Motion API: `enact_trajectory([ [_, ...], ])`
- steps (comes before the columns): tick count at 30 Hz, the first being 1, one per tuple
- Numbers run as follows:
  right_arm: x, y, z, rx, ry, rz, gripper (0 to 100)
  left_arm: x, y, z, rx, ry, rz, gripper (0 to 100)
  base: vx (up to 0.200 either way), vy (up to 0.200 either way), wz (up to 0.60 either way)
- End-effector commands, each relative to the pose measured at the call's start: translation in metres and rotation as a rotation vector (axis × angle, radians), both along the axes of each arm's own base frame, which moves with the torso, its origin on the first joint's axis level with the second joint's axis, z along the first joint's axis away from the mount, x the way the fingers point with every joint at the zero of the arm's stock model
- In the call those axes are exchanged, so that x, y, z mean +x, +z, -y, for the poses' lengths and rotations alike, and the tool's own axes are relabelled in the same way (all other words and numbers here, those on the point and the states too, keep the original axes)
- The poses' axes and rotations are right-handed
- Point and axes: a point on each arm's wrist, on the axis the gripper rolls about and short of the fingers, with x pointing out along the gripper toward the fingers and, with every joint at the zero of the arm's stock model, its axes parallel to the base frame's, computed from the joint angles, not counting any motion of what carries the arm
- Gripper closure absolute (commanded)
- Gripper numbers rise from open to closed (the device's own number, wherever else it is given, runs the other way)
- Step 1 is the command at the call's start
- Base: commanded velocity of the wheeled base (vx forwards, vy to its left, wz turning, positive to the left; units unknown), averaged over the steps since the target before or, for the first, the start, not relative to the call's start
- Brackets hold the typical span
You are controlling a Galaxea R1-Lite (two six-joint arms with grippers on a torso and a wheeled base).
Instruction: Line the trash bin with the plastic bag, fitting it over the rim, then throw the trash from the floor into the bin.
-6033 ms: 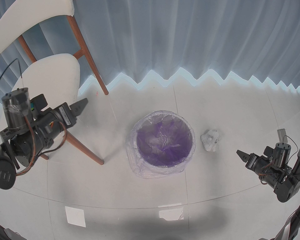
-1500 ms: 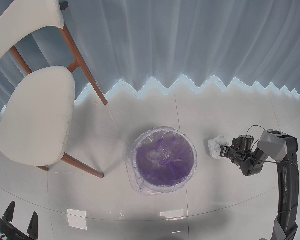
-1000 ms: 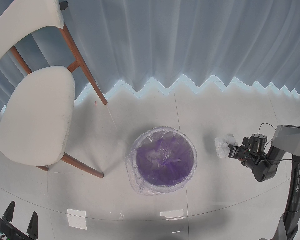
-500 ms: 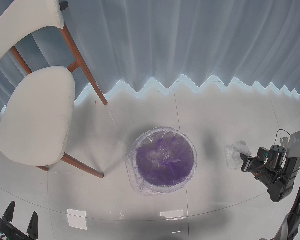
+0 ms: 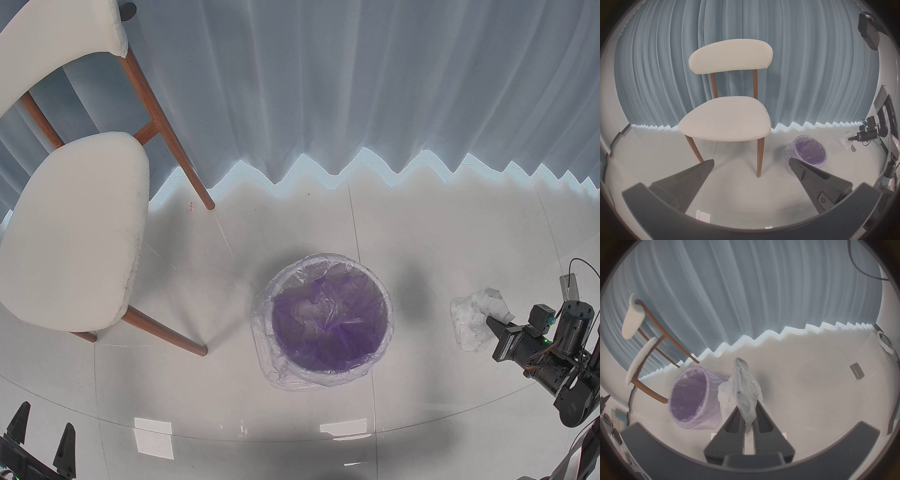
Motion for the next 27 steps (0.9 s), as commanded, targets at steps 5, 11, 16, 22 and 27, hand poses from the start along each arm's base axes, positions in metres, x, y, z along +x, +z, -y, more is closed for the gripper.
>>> enact_trajectory([
  [5, -0.018, 0.019, -0.036, 0.006, 0.194, 0.098, 100, 0.000, -0.005, 0.000, -0.002, 0.000, -0.001, 0, 0.000, 0.000, 0.00],
  [11, -0.004, 0.036, -0.083, 0.032, 0.368, 0.217, 100, 0.000, -0.005, 0.000, -0.002, 0.000, -0.001, 0, 0.000, 0.000, 0.00],
  [16, 0.013, 0.033, -0.116, 0.014, 0.453, 0.226, 100, 0.000, -0.005, 0.000, -0.002, 0.000, -0.001, 0, 0.000, 0.000, 0.00],
  [22, 0.036, 0.021, -0.137, 0.004, 0.475, 0.220, 100, 0.000, -0.005, 0.000, -0.002, 0.000, -0.001, 0, 0.000, 0.000, 0.00],
  [27, 0.055, 0.016, -0.149, -0.002, 0.476, 0.201, 100, 0.000, -0.005, 0.000, -0.002, 0.000, -0.001, 0, 0.000, 0.000, 0.00],
])
